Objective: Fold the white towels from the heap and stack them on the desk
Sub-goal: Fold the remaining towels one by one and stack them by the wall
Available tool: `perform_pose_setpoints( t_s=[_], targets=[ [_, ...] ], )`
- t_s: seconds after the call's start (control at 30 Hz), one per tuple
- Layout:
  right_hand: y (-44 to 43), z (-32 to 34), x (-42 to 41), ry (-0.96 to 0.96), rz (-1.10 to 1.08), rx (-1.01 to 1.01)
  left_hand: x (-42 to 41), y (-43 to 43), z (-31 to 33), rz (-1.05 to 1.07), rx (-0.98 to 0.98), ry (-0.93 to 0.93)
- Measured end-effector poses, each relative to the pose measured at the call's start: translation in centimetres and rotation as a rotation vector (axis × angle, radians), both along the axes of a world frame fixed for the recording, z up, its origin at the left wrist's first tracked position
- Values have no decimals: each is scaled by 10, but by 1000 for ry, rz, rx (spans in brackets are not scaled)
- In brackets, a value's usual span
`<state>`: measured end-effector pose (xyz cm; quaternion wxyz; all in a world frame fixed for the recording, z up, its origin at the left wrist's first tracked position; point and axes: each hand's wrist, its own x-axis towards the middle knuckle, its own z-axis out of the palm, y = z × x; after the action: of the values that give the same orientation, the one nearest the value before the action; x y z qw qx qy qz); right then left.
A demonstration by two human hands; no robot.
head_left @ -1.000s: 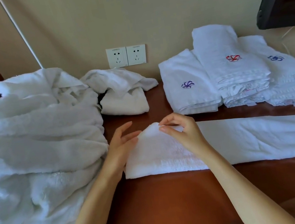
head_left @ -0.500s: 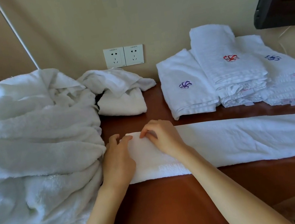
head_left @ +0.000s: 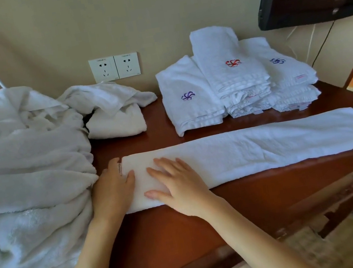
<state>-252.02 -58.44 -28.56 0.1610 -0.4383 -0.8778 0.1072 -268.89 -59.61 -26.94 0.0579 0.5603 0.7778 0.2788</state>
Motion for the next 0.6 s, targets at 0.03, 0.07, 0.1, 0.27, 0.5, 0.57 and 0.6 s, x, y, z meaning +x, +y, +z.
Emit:
perform_pose_setpoints(
  t_s=[0.03, 0.07, 0.1, 0.27, 0.5, 0.57, 0.6],
  targets=[
    [-8, -2, 3, -13, 24, 12, 0, -1, 2, -6, 10, -55],
    [-14, -4, 5, -3, 34, 17, 0, -1, 3, -7, 24, -103],
    [-17, -5, 8, 18, 26, 16, 2, -1, 4, -7, 21, -157],
    [-20, -3, 0, 102, -29, 10, -5, 4, 16, -31, 19, -721],
    [-41, -1, -28, 418, -79, 125, 2, -9, 52, 11, 114, -1254],
    [-41, 9, -29, 591, -110, -24, 13, -19, 63, -43, 145, -1421],
    [-37, 17, -24, 677, -135, -174, 18, -24, 69, -74, 177, -1496]
  ],
)
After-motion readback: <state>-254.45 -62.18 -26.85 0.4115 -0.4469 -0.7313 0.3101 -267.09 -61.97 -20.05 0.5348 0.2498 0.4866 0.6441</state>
